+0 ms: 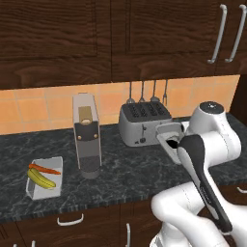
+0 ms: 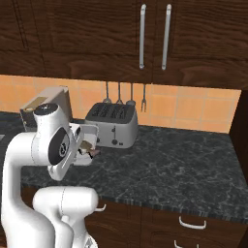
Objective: Take the meat container that has the fish and place it on the second highest rack of the freezer. Then take the vegetable container that has the carrot and cucumber and place it on the highest rack of the freezer.
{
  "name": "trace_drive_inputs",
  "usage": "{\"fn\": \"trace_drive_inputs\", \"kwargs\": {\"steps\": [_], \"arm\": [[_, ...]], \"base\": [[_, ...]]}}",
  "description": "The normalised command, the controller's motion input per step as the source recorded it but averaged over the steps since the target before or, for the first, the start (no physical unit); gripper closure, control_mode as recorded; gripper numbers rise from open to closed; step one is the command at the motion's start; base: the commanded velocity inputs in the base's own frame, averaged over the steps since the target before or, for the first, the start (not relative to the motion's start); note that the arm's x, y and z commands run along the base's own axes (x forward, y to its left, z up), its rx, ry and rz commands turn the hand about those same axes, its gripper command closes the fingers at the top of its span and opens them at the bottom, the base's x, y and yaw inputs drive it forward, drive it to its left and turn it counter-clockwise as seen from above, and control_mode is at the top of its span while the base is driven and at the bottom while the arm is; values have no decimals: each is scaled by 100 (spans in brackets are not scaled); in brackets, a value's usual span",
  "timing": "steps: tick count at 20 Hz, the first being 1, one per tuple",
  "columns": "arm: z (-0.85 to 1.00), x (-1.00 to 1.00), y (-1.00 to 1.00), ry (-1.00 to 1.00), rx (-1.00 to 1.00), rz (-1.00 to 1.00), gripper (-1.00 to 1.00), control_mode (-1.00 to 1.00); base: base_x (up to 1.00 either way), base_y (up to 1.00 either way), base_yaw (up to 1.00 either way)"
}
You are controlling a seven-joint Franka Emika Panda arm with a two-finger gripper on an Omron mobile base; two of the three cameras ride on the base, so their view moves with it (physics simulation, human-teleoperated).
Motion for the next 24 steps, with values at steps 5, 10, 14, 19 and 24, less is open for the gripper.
{"fn": "trace_drive_inputs", "kwargs": {"steps": [5, 10, 14, 19, 24], "arm": [[0, 0, 0, 0, 0, 0, 100, -100], [0, 0, 0, 0, 0, 0, 100, 100], [0, 0, 0, 0, 0, 0, 100, 100], [0, 0, 0, 0, 0, 0, 100, 100], [0, 0, 0, 0, 0, 0, 100, 100]], "base": [[0, 0, 0], [-37, 30, -20], [-98, 41, -66], [-79, 36, -71], [-65, 42, -71]]}}
